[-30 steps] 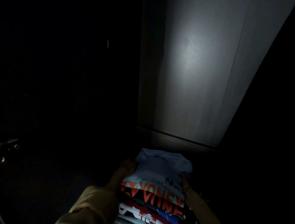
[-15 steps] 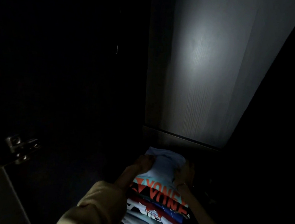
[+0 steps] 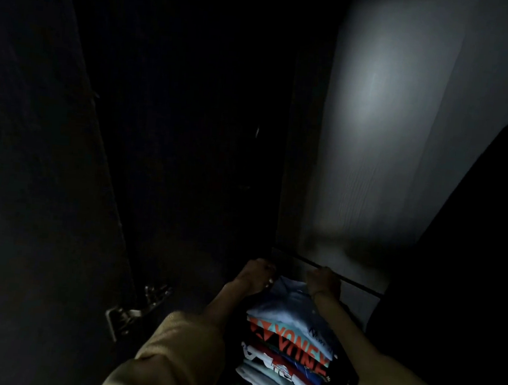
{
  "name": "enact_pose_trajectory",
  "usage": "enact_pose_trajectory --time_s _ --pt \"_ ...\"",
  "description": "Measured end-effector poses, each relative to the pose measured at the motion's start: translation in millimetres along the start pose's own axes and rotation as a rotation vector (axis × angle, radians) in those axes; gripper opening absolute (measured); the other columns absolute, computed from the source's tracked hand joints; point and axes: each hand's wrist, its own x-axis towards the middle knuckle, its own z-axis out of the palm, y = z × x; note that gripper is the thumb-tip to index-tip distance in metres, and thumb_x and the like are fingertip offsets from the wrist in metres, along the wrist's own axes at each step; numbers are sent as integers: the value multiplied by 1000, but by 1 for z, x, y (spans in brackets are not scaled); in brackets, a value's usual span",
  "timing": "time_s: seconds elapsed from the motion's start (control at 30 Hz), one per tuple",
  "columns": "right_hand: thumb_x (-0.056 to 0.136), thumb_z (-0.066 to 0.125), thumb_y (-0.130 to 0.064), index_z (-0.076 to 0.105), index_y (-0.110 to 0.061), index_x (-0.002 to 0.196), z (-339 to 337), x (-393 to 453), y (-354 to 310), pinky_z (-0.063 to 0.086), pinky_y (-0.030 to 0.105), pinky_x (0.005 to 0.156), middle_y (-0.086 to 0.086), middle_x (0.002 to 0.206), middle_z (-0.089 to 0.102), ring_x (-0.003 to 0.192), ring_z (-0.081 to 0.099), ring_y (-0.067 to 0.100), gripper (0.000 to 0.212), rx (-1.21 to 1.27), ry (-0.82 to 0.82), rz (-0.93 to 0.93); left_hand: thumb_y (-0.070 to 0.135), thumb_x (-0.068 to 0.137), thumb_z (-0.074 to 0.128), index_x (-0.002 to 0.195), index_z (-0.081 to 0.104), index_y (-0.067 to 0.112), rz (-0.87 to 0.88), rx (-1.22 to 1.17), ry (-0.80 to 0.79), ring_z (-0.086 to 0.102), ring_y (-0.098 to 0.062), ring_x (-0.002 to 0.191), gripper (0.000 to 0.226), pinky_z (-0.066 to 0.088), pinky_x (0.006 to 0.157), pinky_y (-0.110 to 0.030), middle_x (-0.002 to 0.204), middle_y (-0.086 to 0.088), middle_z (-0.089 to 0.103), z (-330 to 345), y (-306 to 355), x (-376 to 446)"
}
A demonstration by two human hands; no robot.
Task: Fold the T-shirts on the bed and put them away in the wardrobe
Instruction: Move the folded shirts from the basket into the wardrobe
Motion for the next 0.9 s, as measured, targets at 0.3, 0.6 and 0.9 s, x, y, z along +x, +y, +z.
enact_pose_trajectory --time_s 0.3,0.6,0.9 --pt "96 42 -23 55 -4 68 -58 -96 -61 27 20 38 9 68 58 54 47 17 36 197 -1 43 12 101 35 113 56 -9 105 -177 95 52 4 35 32 37 42 -8 103 -29 66 -73 48 -91" --pt "91 47 -24 66 6 82 -82 -237 -51 46 32 72 21 84 67 81 60 30 36 363 124 47 10 99 39 112 58 -9 177 -188 -14 60 -15 66 30 43 65 -20 91 -23 66 -85 47 -211" --pt "93 46 -17 49 -13 63 -112 -388 -33 38 16 38 3 58 55 23 44 2 31 367 260 10 -4 92 36 103 58 -3 247 -236 -102 57 -10 48 24 44 50 -21 82 -17 62 -77 56 -348"
